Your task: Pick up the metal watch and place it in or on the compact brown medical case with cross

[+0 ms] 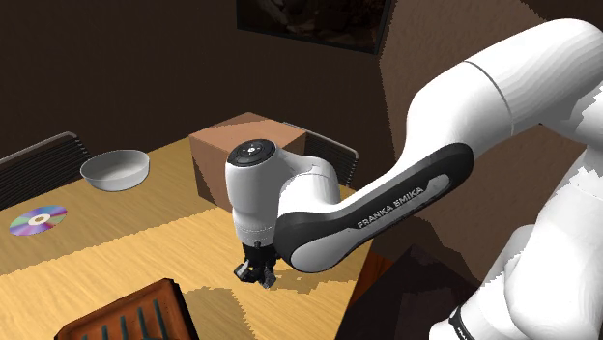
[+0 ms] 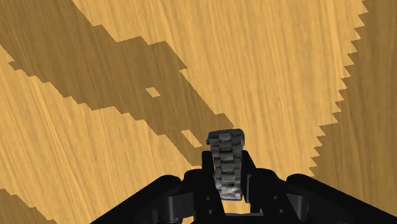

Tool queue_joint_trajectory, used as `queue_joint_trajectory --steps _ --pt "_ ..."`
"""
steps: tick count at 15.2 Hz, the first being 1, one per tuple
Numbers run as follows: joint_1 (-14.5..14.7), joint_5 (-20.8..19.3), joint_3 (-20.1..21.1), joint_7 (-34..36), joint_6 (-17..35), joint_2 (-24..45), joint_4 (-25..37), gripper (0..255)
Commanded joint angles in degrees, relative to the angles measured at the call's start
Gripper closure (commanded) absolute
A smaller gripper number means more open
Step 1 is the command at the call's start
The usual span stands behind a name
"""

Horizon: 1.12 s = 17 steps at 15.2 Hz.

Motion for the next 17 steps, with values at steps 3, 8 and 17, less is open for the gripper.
queue_joint_trajectory --steps 3,8,17 --pt "0.0 0.0 0.0 0.0 0.0 0.01 0.0 255" --pt "-0.22 1.77 0.22 -1.43 -2.74 -2.12 1.11 255" --pt "-0.47 4.84 0.26 -4.08 -9.16 -6.14 4.38 255"
